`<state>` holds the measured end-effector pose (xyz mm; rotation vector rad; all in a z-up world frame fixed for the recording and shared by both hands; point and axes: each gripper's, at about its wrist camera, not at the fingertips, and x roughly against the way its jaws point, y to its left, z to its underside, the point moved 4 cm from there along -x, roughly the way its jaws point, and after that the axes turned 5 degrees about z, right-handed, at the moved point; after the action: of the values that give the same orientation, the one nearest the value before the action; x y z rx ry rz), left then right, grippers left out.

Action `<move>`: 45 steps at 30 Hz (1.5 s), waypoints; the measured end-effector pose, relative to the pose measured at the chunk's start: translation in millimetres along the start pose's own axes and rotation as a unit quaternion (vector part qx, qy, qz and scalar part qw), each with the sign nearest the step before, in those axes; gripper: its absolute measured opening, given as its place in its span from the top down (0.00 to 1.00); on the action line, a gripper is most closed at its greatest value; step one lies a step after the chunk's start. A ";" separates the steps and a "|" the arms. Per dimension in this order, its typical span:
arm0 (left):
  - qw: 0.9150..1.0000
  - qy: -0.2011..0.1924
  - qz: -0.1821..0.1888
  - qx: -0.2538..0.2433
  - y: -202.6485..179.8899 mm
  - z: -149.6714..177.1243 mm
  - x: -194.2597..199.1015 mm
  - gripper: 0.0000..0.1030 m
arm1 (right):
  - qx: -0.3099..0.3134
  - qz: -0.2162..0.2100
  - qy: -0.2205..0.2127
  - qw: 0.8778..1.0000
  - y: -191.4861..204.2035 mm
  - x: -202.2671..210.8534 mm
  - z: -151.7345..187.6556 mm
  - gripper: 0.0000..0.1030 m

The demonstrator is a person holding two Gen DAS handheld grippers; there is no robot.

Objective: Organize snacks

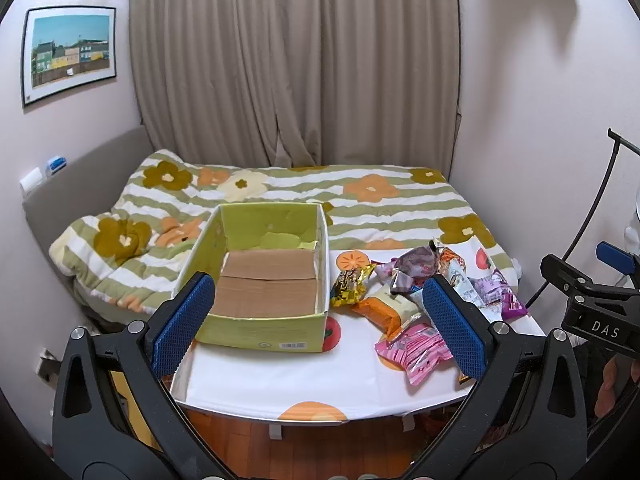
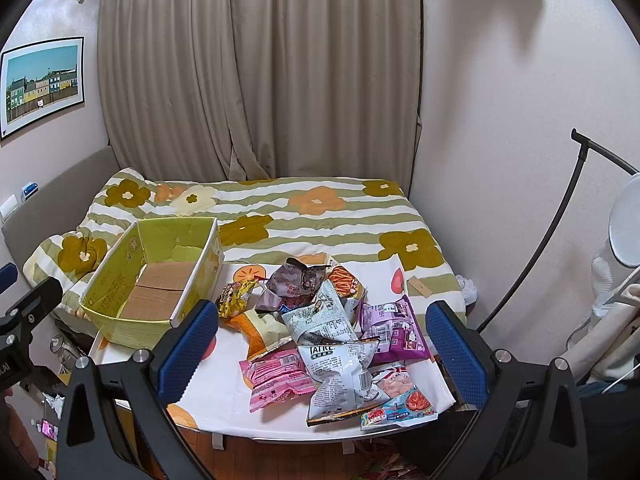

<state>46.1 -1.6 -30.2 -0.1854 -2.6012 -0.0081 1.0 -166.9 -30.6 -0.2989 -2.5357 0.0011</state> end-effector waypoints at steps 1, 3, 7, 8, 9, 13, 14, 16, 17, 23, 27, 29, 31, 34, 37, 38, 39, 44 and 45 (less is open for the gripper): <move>1.000 0.000 0.000 0.000 -0.2 0.1 0.0 0.00 | 0.000 0.000 0.000 1.000 0.2 0.2 0.1 0.00; 1.000 0.000 0.000 0.000 -0.9 0.6 0.3 0.00 | 0.000 0.000 0.000 1.000 0.0 0.0 -0.4 0.00; 1.000 0.001 0.000 -0.001 -1.3 -0.2 -0.8 0.00 | 0.000 0.000 0.001 1.000 -0.1 -0.1 -0.5 0.00; 1.000 0.002 0.001 -0.001 -2.5 -0.2 -1.5 0.00 | 0.000 -0.001 0.001 1.000 -0.8 -0.9 -1.5 0.00; 1.000 0.005 0.002 -0.002 -3.6 -0.8 -2.9 0.00 | 0.000 0.000 0.001 1.000 -0.4 -0.2 -0.9 0.00; 0.999 0.029 0.016 -0.006 -3.9 -2.5 -12.7 0.00 | -0.004 0.004 0.007 1.000 -4.1 -1.0 0.2 0.00; 0.999 0.035 0.021 -0.007 -4.5 -1.6 -16.9 0.00 | -0.006 0.006 0.010 1.000 -6.2 -1.5 1.9 0.00; 0.998 0.052 0.035 -0.011 -6.5 2.2 -30.0 0.00 | -0.011 0.009 0.018 1.000 -11.3 -5.8 6.4 0.00; 0.997 0.061 0.043 -0.012 -8.1 5.3 -36.6 0.00 | -0.013 0.012 0.026 1.000 -14.0 -8.8 10.3 0.00; 0.985 0.126 0.113 -0.026 -23.1 36.5 -88.9 0.00 | -0.022 0.040 0.075 0.996 -32.6 -36.6 35.2 0.00; 0.976 0.170 0.134 -0.038 -41.8 63.7 -125.8 0.00 | -0.027 0.041 0.104 0.993 -47.1 -60.6 56.0 0.00; 0.970 0.195 0.143 -0.026 -50.4 78.8 -147.1 0.00 | -0.028 0.036 0.118 0.992 -53.6 -74.2 65.1 0.00; 0.965 0.212 0.151 -0.011 -55.5 89.8 -163.8 0.00 | -0.028 0.026 0.133 0.990 -58.8 -88.7 74.5 0.00; 0.960 0.236 0.152 0.015 -64.5 103.6 -190.8 0.00 | -0.015 0.002 0.150 0.989 -59.8 -109.0 87.2 0.00; 0.953 0.259 0.152 0.040 -73.3 113.8 -214.5 0.00 | 0.009 -0.027 0.162 0.986 -55.9 -129.4 97.0 0.00; 0.951 0.266 0.153 0.049 -76.2 116.9 -220.7 0.00 | 0.017 -0.038 0.165 0.985 -54.7 -135.5 99.9 0.00; 0.947 0.275 0.154 0.060 -79.6 120.8 -228.7 0.00 | 0.024 -0.050 0.167 0.984 -53.2 -140.6 102.0 0.00; 0.935 0.304 0.154 0.095 -95.3 132.2 -257.0 0.00 | 0.065 -0.098 0.178 0.977 -46.7 -166.4 112.7 0.00; 0.934 0.308 0.152 0.099 -98.9 134.2 -262.2 0.00 | 0.072 -0.108 0.180 0.975 -45.5 -170.4 114.4 0.00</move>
<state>188.1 -128.2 -275.9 -0.4339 -1.9117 0.2634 65.8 -240.2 -216.6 0.0335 -2.1813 0.0420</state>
